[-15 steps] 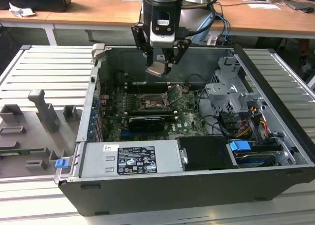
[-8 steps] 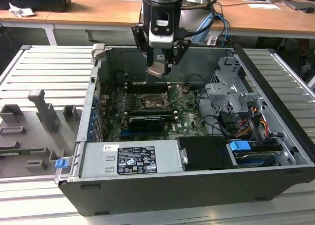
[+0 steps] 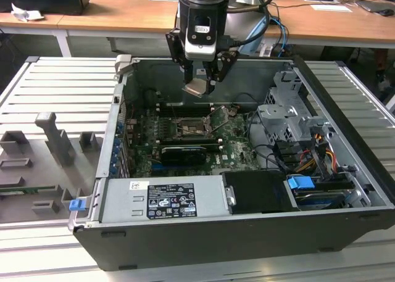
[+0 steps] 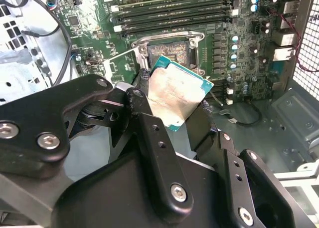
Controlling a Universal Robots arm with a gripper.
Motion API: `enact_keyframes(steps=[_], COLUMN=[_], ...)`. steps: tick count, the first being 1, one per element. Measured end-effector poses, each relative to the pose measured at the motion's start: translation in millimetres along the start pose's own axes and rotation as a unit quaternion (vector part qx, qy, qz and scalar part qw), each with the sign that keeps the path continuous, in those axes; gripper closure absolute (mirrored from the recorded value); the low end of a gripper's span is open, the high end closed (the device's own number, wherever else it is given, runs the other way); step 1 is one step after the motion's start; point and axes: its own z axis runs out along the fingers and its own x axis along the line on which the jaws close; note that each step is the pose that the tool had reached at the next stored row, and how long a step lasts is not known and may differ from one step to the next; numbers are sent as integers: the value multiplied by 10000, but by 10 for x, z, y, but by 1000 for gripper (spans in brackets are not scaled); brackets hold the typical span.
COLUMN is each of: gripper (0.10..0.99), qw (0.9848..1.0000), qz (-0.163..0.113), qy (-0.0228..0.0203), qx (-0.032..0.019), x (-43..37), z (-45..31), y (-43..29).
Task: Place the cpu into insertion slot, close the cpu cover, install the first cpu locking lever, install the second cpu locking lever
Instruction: 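Place the cpu into insertion slot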
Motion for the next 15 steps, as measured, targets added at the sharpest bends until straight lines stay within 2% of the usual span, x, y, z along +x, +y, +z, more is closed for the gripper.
enact_keyframes(steps=[15], gripper=[549], qw=[9997], qz=[255], qy=[-21], qx=[-5], x=[0], z=[15], y=[-1])
